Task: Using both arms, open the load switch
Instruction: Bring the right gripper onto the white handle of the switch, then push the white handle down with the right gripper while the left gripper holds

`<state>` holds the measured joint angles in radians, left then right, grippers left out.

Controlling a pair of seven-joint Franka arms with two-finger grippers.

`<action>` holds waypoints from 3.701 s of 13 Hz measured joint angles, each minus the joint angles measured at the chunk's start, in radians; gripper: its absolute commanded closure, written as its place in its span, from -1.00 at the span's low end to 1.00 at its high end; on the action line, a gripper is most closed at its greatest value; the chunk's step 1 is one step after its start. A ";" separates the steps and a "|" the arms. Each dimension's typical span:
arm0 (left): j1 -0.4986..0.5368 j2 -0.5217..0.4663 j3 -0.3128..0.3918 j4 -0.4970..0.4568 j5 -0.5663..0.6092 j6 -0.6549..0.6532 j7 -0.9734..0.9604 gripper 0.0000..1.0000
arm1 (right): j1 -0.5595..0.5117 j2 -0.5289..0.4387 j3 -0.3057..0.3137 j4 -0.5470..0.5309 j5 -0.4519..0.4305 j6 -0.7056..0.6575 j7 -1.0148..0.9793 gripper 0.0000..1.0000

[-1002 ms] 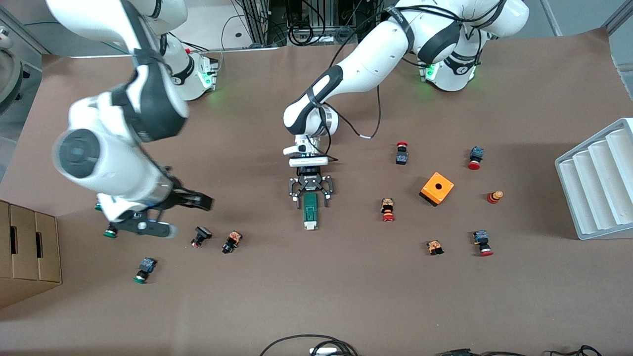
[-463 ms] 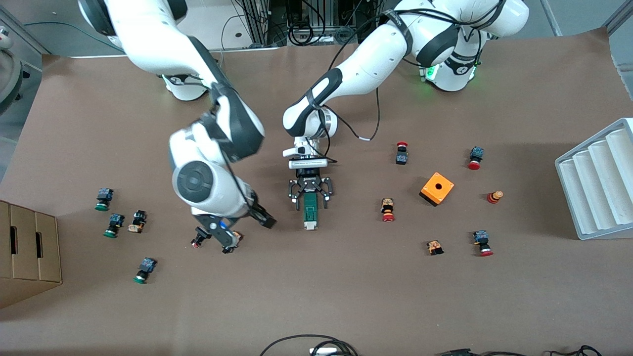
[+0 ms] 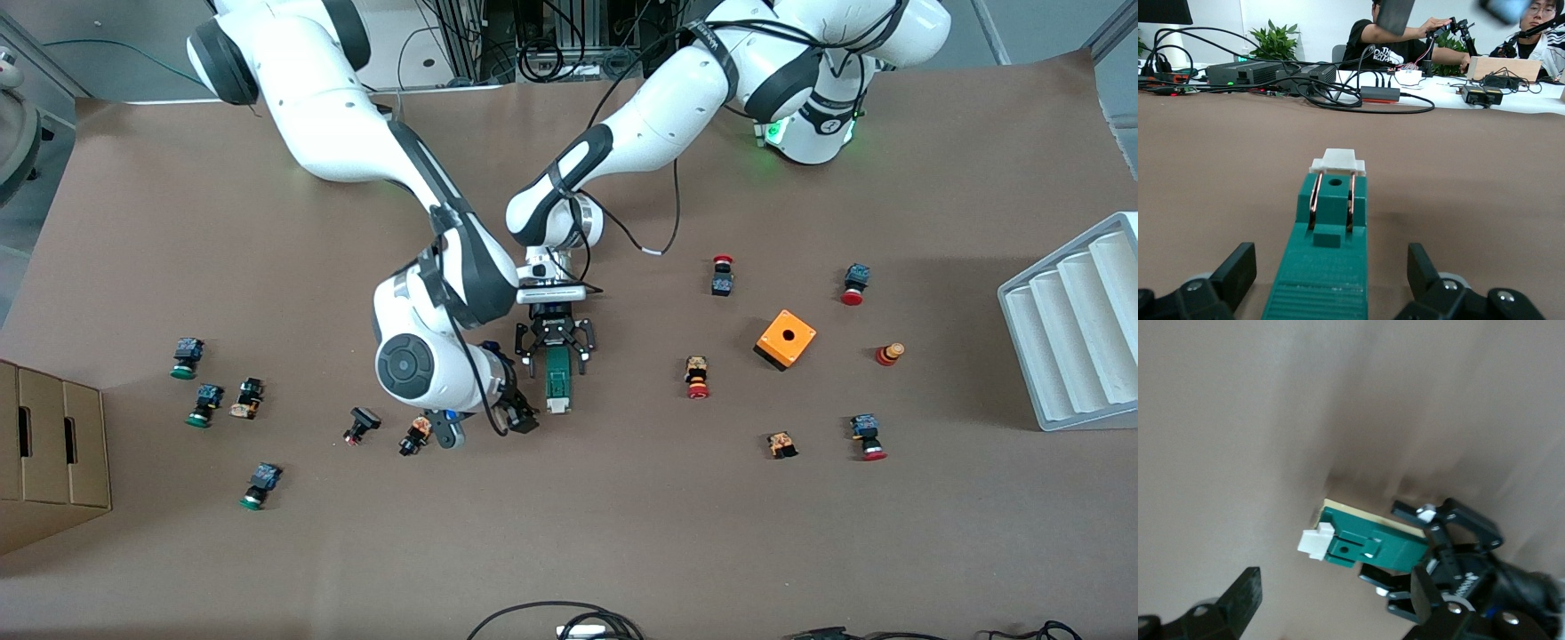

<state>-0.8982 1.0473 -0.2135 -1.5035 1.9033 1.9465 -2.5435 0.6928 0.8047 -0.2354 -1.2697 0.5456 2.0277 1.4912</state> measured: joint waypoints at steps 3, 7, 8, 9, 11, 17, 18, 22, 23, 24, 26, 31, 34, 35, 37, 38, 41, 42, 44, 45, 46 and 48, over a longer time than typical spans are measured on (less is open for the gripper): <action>-0.004 0.009 -0.027 0.000 -0.008 -0.042 0.000 -1.00 | 0.033 0.055 -0.003 0.003 0.048 0.093 0.092 -0.68; -0.005 0.011 -0.045 0.000 -0.025 -0.066 0.000 -1.00 | 0.039 0.089 -0.011 0.011 0.100 0.126 0.127 -0.50; -0.005 0.011 -0.048 -0.001 -0.027 -0.069 0.000 -1.00 | 0.039 0.095 -0.012 0.011 0.100 0.141 0.131 -0.50; -0.006 0.012 -0.051 -0.001 -0.031 -0.072 0.000 -1.00 | 0.039 0.103 -0.012 0.012 0.100 0.156 0.137 -0.50; -0.006 0.012 -0.060 -0.001 -0.037 -0.080 0.000 -1.00 | 0.042 0.120 -0.012 0.015 0.113 0.178 0.184 -0.50; -0.006 0.012 -0.075 -0.004 -0.041 -0.106 0.000 -0.83 | 0.028 0.127 -0.052 0.025 0.290 0.088 0.234 -0.50; -0.006 0.012 -0.075 -0.005 -0.041 -0.106 0.000 -0.76 | 0.019 0.128 -0.051 0.025 0.302 0.078 0.234 -0.49; -0.006 0.012 -0.075 -0.006 -0.042 -0.107 0.000 -0.61 | 0.009 0.133 -0.049 0.025 0.327 0.073 0.237 -0.45; -0.006 0.012 -0.075 -0.006 -0.042 -0.108 0.000 -0.52 | 0.009 0.136 -0.049 0.025 0.329 0.076 0.238 -0.43; -0.006 0.012 -0.075 -0.006 -0.042 -0.108 0.000 -0.37 | 0.008 0.141 -0.049 0.025 0.333 0.080 0.238 -0.39; -0.005 0.012 -0.075 -0.006 -0.042 -0.108 -0.001 -0.31 | 0.011 0.147 -0.044 0.025 0.345 0.083 0.238 -0.27; -0.003 0.013 -0.075 -0.007 -0.044 -0.111 -0.022 -0.08 | 0.021 0.154 -0.042 0.037 0.347 0.087 0.259 -0.05; -0.003 0.013 -0.076 -0.009 -0.048 -0.117 -0.023 -0.07 | 0.029 0.155 -0.042 0.038 0.347 0.092 0.269 0.00; -0.003 0.013 -0.076 -0.009 -0.048 -0.117 -0.023 -0.08 | 0.030 0.156 -0.042 0.038 0.347 0.094 0.271 0.01; -0.003 0.013 -0.076 -0.009 -0.048 -0.117 -0.023 -0.11 | 0.031 0.157 -0.042 0.038 0.347 0.095 0.272 0.02; -0.003 0.013 -0.076 -0.009 -0.048 -0.117 -0.023 -0.11 | 0.031 0.157 -0.042 0.038 0.347 0.095 0.272 0.02; -0.003 0.013 -0.076 -0.009 -0.048 -0.117 -0.023 -0.12 | 0.031 0.158 -0.043 0.038 0.347 0.095 0.272 0.02; -0.003 0.013 -0.076 -0.009 -0.048 -0.117 -0.023 -0.12 | 0.031 0.158 -0.043 0.038 0.347 0.095 0.272 0.02; -0.003 0.013 -0.076 -0.009 -0.048 -0.117 -0.023 -0.12 | 0.028 0.158 -0.044 0.038 0.347 0.095 0.272 0.02; -0.003 0.013 -0.076 -0.009 -0.048 -0.117 -0.023 -0.12 | 0.025 0.158 -0.044 0.038 0.347 0.095 0.272 0.02; -0.003 0.013 -0.076 -0.009 -0.048 -0.117 -0.023 -0.12 | 0.022 0.158 -0.044 0.038 0.347 0.095 0.272 0.02; -0.003 0.013 -0.076 -0.009 -0.048 -0.117 -0.023 -0.12 | 0.021 0.158 -0.044 0.038 0.347 0.095 0.272 0.20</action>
<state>-0.9016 1.0603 -0.2899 -1.5123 1.8549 1.8292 -2.5669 0.7136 0.9627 -0.2796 -1.2321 0.8922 2.1227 1.7632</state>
